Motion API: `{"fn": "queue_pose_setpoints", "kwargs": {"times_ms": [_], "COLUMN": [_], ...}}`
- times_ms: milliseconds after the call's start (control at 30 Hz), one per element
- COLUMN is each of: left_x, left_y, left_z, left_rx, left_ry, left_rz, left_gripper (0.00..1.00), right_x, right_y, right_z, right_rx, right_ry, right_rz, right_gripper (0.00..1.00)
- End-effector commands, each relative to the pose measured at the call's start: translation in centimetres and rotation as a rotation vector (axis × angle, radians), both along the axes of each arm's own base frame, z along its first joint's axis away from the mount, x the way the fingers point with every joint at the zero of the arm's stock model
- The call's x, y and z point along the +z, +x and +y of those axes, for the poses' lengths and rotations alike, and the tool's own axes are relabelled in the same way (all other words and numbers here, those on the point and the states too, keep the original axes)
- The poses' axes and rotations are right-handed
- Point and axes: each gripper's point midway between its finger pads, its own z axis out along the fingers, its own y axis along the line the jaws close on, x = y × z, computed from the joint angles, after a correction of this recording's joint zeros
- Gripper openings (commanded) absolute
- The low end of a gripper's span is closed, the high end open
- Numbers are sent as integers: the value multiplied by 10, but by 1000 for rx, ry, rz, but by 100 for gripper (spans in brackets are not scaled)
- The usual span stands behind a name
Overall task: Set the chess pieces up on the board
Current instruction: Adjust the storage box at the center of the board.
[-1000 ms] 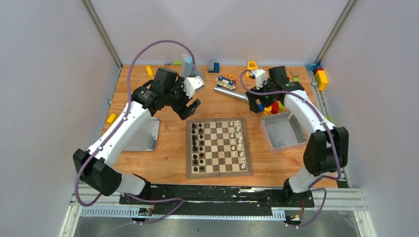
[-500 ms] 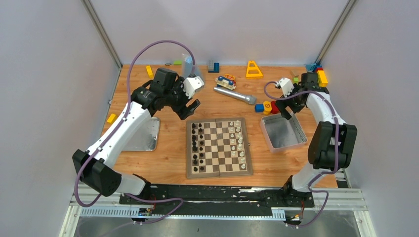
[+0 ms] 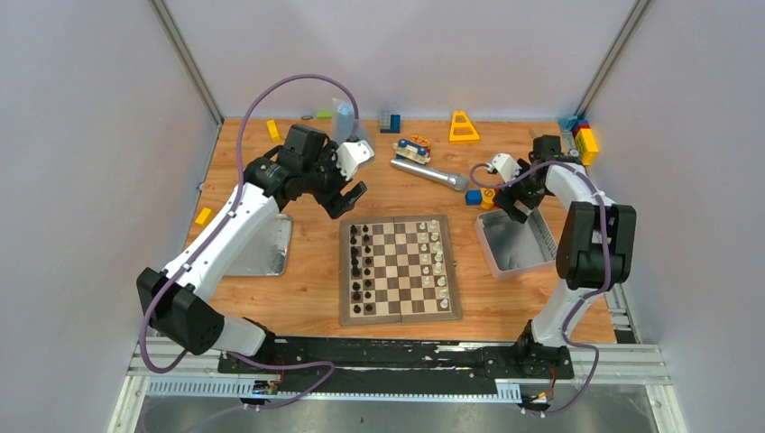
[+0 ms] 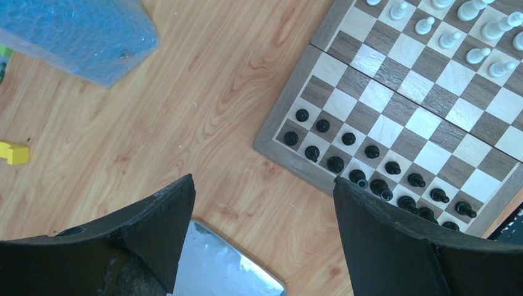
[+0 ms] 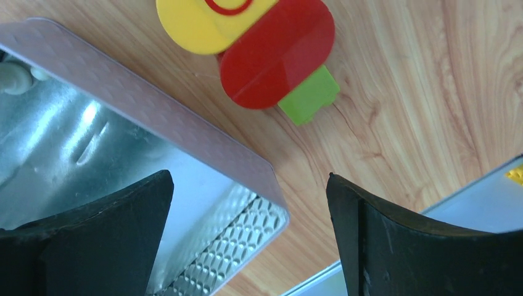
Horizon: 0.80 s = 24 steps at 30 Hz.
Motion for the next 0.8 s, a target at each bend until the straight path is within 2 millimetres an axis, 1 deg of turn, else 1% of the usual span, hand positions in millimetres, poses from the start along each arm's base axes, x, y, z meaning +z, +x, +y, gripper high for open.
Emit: {"fn": "queue_pose_setpoints", "kwargs": {"times_ms": [0, 133, 267, 367, 533, 633, 767], "left_x": [16, 18, 20, 20, 23, 24, 23], "left_y": [8, 6, 5, 2, -2, -4, -6], "left_z": [0, 0, -2, -1, -1, -1, -1], "left_rx": [-2, -5, -11, -17, -27, -33, -40], "left_ry": [-9, -15, -23, -25, -32, -37, -41], "left_rz": [-54, -58, -60, -62, -67, -70, -65], "left_gripper": [90, 90, 90, 90, 90, 90, 90], "right_x": [0, -8, -14, -13, -10, -9, -6], "right_y": [17, 11, -2, -11, -31, -48, -70], "right_z": [11, 9, 1, -10, -40, -63, -95], "right_rx": [57, 46, 16, -21, -111, -191, -344], "right_ry": [-16, -30, -39, -43, -48, -50, -43], "right_rz": [-22, 3, 29, 35, 43, 50, 55], "right_gripper": [96, 87, 69, 57, 39, 30, 20]}}
